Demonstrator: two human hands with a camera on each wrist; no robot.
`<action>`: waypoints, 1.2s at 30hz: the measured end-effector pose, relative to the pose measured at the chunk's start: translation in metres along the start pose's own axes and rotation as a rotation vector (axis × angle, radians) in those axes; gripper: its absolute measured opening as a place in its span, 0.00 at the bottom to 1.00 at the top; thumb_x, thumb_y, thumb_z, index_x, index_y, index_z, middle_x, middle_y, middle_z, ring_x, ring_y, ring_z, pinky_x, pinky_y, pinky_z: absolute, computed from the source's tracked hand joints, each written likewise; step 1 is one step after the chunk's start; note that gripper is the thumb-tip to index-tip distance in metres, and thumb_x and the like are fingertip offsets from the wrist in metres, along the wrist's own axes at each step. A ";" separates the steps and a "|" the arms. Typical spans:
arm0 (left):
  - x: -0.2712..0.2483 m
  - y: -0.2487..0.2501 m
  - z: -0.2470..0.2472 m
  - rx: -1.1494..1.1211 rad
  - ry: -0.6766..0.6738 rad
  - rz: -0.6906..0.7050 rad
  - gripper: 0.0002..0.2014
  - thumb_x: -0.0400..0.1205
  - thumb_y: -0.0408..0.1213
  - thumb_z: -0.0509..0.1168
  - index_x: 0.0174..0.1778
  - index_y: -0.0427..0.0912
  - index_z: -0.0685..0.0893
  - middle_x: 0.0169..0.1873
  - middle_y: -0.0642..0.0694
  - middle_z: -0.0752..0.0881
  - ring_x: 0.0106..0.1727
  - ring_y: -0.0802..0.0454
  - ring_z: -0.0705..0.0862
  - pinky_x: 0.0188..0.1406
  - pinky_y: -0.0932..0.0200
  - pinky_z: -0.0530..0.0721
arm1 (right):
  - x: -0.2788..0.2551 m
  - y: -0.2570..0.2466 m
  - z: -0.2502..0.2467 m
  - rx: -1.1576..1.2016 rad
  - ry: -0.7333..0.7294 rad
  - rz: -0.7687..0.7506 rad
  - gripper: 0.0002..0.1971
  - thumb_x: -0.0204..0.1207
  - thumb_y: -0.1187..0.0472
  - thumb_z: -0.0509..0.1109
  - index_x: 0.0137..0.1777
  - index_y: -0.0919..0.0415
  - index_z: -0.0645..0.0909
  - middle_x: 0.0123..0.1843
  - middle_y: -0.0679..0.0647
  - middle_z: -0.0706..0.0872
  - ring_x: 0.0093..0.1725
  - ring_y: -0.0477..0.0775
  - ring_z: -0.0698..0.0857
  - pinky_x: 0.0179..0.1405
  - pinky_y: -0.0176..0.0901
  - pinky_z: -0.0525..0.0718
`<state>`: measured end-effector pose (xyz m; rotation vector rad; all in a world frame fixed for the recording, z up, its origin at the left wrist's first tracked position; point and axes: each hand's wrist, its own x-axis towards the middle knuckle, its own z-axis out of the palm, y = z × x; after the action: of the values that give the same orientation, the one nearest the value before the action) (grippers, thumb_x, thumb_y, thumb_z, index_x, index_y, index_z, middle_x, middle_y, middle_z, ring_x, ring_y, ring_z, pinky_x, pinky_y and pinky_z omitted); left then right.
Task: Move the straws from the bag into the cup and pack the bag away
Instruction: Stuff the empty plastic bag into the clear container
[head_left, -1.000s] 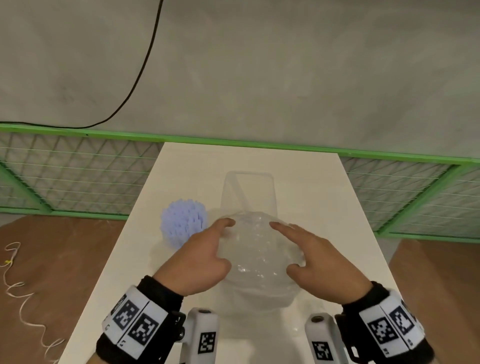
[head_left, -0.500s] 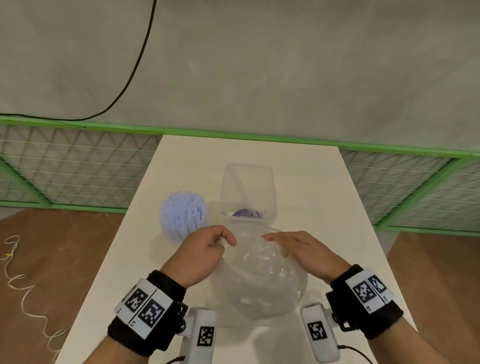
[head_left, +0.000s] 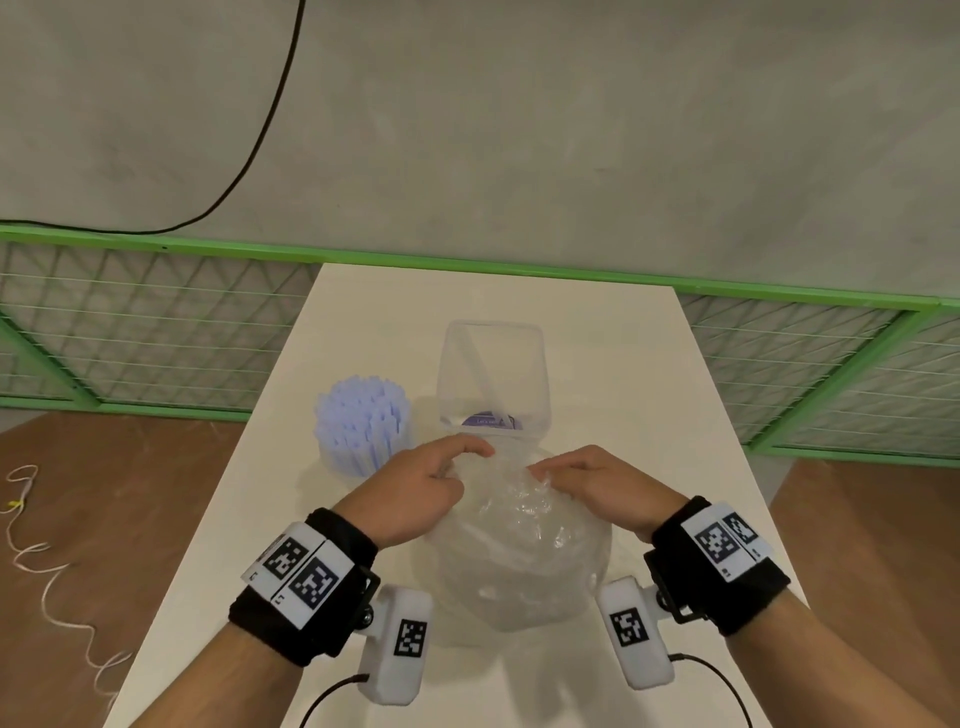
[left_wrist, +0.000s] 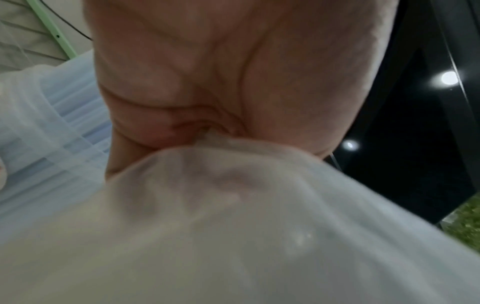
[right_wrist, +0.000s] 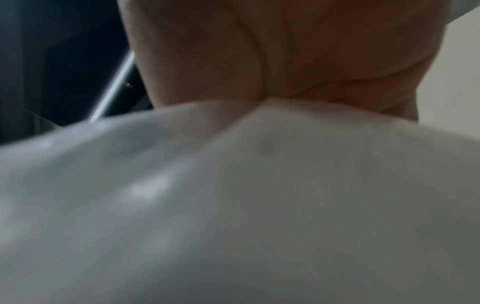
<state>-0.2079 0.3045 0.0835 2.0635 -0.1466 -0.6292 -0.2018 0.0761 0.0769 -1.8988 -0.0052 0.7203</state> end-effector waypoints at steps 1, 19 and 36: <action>0.001 -0.001 -0.001 0.014 -0.005 -0.007 0.22 0.78 0.36 0.56 0.52 0.73 0.82 0.49 0.46 0.88 0.41 0.41 0.83 0.43 0.54 0.84 | 0.001 0.001 0.000 -0.016 0.009 0.003 0.12 0.83 0.58 0.67 0.58 0.59 0.90 0.54 0.53 0.92 0.56 0.52 0.90 0.61 0.42 0.85; -0.002 -0.019 -0.011 -0.019 -0.151 -0.030 0.29 0.83 0.26 0.48 0.58 0.73 0.72 0.61 0.50 0.76 0.53 0.33 0.87 0.40 0.45 0.91 | -0.032 0.030 -0.027 -0.331 0.111 -0.387 0.32 0.68 0.75 0.71 0.67 0.41 0.80 0.63 0.34 0.86 0.67 0.41 0.81 0.58 0.42 0.76; -0.026 -0.068 0.003 -0.184 0.022 0.287 0.17 0.72 0.34 0.78 0.42 0.60 0.79 0.64 0.64 0.78 0.65 0.62 0.82 0.48 0.66 0.85 | -0.010 0.038 -0.027 -0.277 0.399 -0.552 0.13 0.59 0.73 0.84 0.33 0.57 0.85 0.33 0.45 0.86 0.31 0.44 0.80 0.34 0.40 0.80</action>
<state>-0.2413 0.3481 0.0362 1.8279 -0.3523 -0.4268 -0.2092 0.0335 0.0567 -2.1380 -0.3790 -0.0398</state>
